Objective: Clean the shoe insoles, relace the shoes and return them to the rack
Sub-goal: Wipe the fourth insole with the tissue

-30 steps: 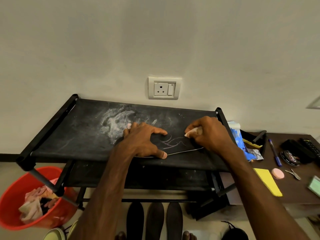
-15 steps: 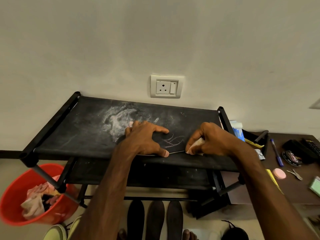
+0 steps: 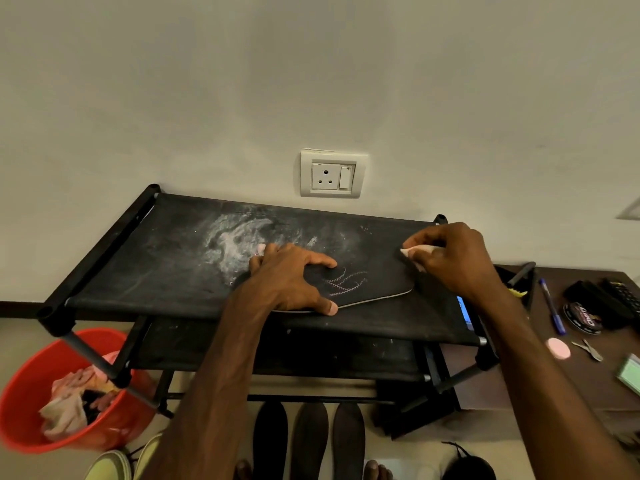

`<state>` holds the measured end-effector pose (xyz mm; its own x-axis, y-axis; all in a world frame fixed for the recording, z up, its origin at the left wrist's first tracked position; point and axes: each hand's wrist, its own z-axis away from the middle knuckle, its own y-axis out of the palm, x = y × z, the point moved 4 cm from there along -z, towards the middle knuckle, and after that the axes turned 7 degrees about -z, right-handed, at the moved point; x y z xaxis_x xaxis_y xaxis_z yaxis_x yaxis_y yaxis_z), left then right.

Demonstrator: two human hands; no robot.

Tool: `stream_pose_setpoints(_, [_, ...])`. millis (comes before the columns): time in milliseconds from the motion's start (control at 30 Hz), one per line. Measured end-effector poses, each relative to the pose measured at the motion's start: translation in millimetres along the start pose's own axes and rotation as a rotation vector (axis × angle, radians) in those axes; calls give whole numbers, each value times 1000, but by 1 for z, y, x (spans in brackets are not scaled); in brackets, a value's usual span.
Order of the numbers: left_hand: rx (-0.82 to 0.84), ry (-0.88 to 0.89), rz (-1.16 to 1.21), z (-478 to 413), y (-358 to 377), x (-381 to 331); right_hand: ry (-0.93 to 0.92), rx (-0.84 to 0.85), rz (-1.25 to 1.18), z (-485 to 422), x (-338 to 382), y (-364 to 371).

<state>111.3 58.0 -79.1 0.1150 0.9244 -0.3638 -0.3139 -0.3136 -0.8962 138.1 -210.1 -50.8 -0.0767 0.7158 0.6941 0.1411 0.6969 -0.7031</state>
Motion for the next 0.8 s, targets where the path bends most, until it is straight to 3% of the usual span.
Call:
stream_pose_setpoints(300, [-12, -12, 2, 2, 0, -1, 35, 195, 166, 4, 15, 36])
stream_pose_setpoints(467, [-15, -20, 8, 2, 0, -1, -51, 446, 147, 22, 34, 40])
stream_pose_setpoints(667, [-21, -17, 17, 2, -1, 0, 89, 182, 87, 12, 22, 35])
stream_pose_setpoints(800, [-22, -12, 10, 3, -1, -1, 12, 332, 193, 24, 37, 49])
